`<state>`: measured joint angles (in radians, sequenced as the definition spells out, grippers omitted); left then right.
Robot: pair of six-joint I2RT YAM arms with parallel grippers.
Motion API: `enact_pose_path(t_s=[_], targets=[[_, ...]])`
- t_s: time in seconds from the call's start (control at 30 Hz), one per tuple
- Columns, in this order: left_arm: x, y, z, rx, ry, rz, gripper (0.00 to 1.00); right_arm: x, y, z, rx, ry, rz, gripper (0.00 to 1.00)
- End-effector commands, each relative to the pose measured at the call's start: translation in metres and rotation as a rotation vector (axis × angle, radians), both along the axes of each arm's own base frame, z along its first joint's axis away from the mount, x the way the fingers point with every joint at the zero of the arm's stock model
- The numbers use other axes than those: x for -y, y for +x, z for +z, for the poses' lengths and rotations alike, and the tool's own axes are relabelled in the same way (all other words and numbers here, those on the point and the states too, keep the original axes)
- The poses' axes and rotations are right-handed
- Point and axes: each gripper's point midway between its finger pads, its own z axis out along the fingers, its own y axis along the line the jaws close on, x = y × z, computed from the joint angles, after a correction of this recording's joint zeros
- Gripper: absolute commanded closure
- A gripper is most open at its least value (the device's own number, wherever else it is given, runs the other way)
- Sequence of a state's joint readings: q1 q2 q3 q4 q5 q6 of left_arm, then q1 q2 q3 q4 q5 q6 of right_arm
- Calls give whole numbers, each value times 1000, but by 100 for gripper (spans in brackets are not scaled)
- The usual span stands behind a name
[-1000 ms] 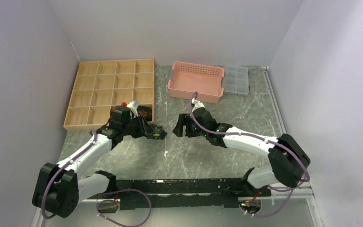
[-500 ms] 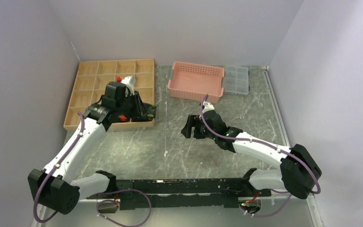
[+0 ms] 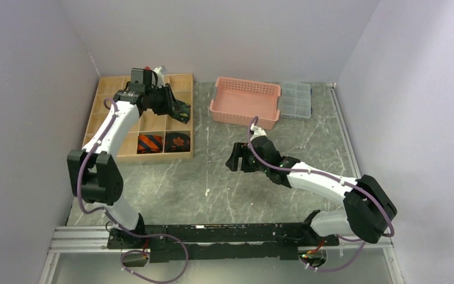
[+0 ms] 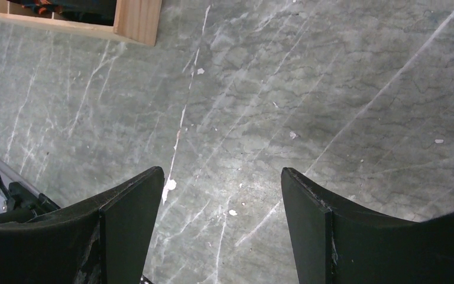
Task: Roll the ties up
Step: Place the tie in the storage box.
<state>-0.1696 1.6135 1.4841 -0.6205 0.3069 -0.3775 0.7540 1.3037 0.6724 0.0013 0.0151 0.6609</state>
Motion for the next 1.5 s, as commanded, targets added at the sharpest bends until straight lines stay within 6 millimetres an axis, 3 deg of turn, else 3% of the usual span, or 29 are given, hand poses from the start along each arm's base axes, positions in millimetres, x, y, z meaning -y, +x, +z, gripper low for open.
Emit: enact_pose_path(t_s=[0.0, 0.23, 0.5, 0.73, 1.13, 1.3, 1.47], targets=[[0, 33, 28, 126, -107, -120, 97, -11, 13, 22, 62, 47, 12, 22], [13, 61, 24, 159, -219, -221, 97, -3, 15, 13, 61, 37, -3, 22], [5, 76, -48, 31, -212, -209, 97, 6, 11, 3, 40, 38, -4, 22], [-3, 81, -93, -65, -214, -205, 97, 13, 12, 3, 50, 35, -19, 22], [-49, 77, -128, -170, 60, -61, 97, 15, 13, 0, 46, 37, -23, 22], [-52, 71, -149, -219, 237, -48, 97, 18, 11, -4, 43, 31, -29, 22], [-50, 70, -154, -247, 320, -26, 97, 24, 10, -6, 45, 25, -40, 22]])
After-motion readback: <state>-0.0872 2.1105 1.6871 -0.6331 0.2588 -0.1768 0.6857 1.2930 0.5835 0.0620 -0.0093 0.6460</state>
